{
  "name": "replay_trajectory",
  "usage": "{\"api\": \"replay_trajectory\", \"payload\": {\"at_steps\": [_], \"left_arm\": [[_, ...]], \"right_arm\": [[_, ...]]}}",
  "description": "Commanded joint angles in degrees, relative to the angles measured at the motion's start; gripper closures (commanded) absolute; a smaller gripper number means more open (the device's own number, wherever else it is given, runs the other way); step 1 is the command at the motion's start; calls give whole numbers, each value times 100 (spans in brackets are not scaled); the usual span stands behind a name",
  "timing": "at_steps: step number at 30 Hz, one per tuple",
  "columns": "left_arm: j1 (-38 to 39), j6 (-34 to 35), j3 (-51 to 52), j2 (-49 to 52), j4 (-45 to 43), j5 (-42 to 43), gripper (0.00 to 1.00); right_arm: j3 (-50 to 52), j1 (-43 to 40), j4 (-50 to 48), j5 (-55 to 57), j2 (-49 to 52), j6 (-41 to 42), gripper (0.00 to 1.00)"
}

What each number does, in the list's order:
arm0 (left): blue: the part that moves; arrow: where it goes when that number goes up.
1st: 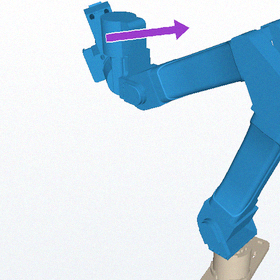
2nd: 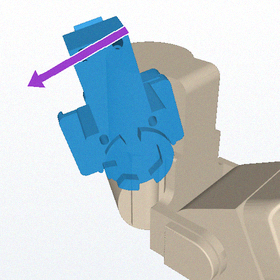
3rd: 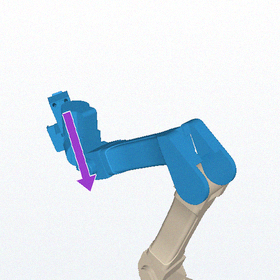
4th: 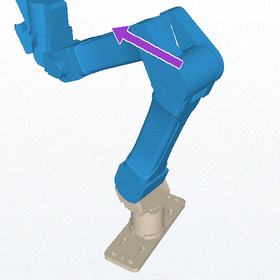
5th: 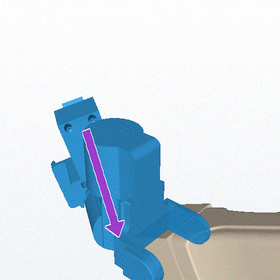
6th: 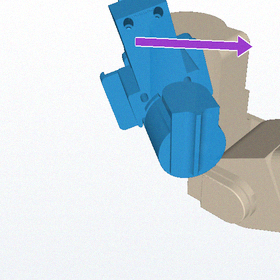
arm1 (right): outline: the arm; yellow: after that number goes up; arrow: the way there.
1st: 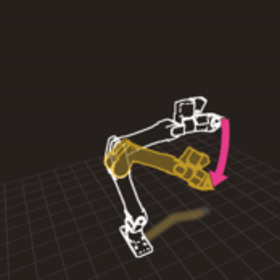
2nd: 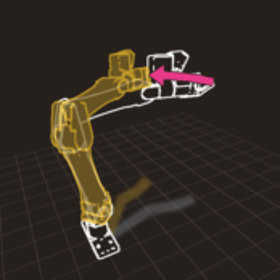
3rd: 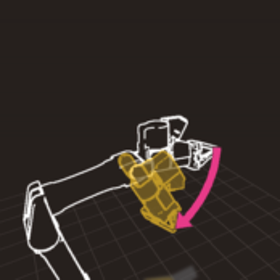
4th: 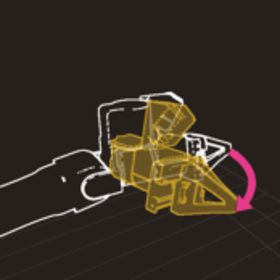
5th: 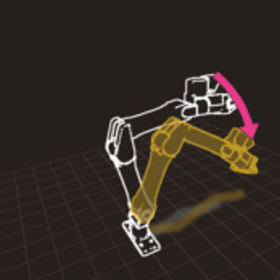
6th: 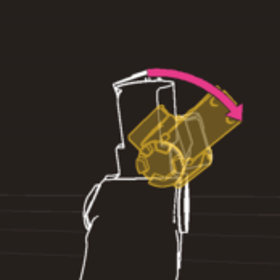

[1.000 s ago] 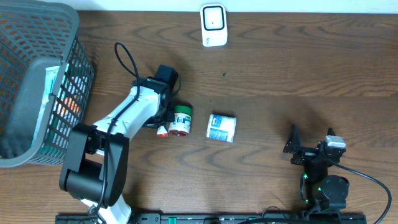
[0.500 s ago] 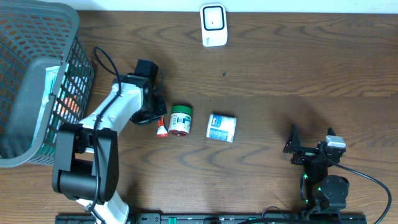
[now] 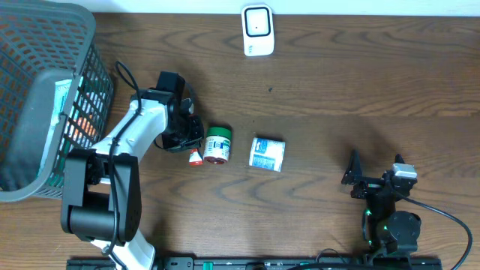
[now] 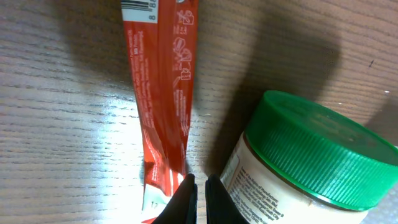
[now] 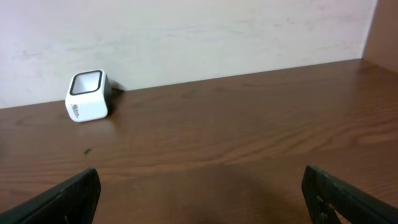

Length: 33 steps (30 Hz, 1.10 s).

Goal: Scan the item barcode
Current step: 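Lower the red packet onto the table left of the jar and release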

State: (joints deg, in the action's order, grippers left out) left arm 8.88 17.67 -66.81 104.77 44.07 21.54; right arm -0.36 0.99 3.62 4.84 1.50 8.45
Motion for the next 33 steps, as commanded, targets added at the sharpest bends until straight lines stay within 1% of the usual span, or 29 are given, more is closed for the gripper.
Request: {"api": "replay_trajectory", "payload": {"at_steps": [1,17,22,26,30,33], "left_arm": [[-85,-138,127,-111,-7,-59,92],[-85,-153,933,-109,-844,-168,92],[-83,-153,898,-168,-870,-155,93],[-85,-153,737,-501,-831,-136,93],[-85,-153,619,-1211,-824,-153,93],[-83,-151,619,-1556,-828,-262,92]], "right_arm": [[4,28,20,20,0,-83,1],[4,28,20,20,0,-83,1],[4,28,20,20,0,-83,1],[4,28,20,22,0,-83,1],[4,28,20,20,0,-83,1],[4,28,20,20,0,-83,1]]}}
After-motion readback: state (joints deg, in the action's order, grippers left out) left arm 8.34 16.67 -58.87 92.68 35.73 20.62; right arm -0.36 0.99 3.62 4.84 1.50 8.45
